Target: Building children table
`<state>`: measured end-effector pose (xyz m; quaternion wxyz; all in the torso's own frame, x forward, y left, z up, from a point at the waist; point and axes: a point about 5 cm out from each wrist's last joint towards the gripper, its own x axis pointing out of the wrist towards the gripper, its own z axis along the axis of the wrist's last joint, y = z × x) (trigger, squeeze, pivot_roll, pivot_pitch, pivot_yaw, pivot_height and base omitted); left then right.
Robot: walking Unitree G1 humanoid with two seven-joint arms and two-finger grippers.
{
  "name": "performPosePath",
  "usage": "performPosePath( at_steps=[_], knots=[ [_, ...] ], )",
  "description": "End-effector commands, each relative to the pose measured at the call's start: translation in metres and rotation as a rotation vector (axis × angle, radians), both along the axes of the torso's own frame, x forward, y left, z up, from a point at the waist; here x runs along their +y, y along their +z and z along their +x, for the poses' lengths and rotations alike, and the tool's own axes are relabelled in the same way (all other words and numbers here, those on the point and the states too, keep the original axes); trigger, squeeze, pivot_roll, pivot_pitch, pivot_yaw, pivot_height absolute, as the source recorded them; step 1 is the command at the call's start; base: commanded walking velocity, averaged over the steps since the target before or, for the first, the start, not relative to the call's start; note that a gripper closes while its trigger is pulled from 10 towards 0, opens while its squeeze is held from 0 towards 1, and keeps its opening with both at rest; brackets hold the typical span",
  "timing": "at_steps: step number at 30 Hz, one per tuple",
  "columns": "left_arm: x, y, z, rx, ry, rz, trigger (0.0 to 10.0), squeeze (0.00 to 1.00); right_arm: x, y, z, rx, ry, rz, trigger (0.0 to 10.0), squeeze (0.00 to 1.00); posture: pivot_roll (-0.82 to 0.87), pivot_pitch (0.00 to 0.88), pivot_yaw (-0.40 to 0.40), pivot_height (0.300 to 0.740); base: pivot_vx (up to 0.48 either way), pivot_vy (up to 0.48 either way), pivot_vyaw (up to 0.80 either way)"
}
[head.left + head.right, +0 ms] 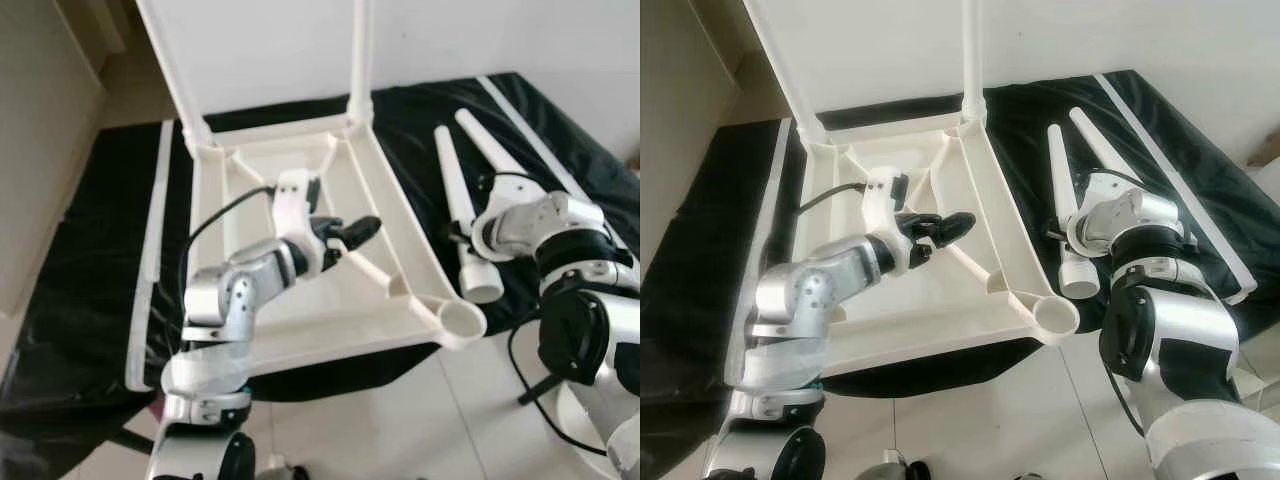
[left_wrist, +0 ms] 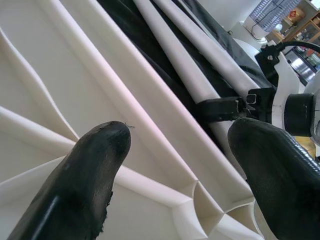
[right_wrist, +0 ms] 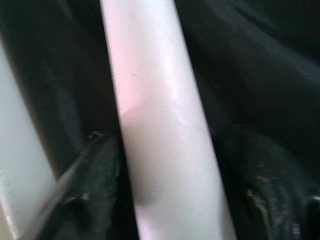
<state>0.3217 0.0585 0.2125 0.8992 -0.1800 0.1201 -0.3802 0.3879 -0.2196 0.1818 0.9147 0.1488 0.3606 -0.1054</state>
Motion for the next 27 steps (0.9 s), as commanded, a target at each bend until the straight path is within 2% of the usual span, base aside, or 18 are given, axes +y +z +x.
performPosePath(
  at_steps=[1,12,14,21,25,26,27],
  knots=[
    [0.002,0.0,-0.001,0.002,0.004,-0.008,10.0,0.0,0.005,-0.014,-0.004,0.067,0.004,0.055,0.2,0.0,0.03,0.11,0.061,0.74,0.0,0.0,0.0],
    [0.003,0.007,0.006,-0.025,0.03,-0.015,10.0,0.0,0.015,-0.001,0.004,-0.008,0.082,0.025,0.0,0.0,0.03,0.069,0.053,0.74,0.0,0.0,0.0],
    [0.004,0.01,0.009,-0.03,0.042,-0.027,10.0,0.0,0.019,0.008,0.007,-0.067,0.12,0.065,0.0,0.0,0.02,0.048,0.051,0.74,0.0,0.0,0.0],
    [0.005,0.012,0.013,-0.033,0.053,-0.041,10.0,0.0,0.017,0.02,0.011,-0.152,0.15,0.065,0.0,0.0,0.0,0.032,0.049,0.74,0.0,0.0,0.0],
    [0.004,0.013,0.016,-0.033,0.058,-0.045,10.0,0.0,0.014,0.028,0.014,-0.222,0.169,0.029,0.0,0.0,-0.01,0.019,0.047,0.74,0.0,0.0,0.0],
    [0.002,0.013,0.016,-0.035,0.059,-0.05,10.0,0.0,0.009,0.033,0.015,-0.281,0.158,-0.002,10.0,0.0,-0.01,0.016,0.044,0.74,0.0,0.0,0.0],
    [0.001,0.014,0.017,-0.038,0.058,-0.057,10.0,0.0,0.003,0.039,0.016,-0.375,0.142,-0.048,10.0,0.0,-0.01,0.01,0.042,0.74,0.0,0.0,0.0]
  ],
)
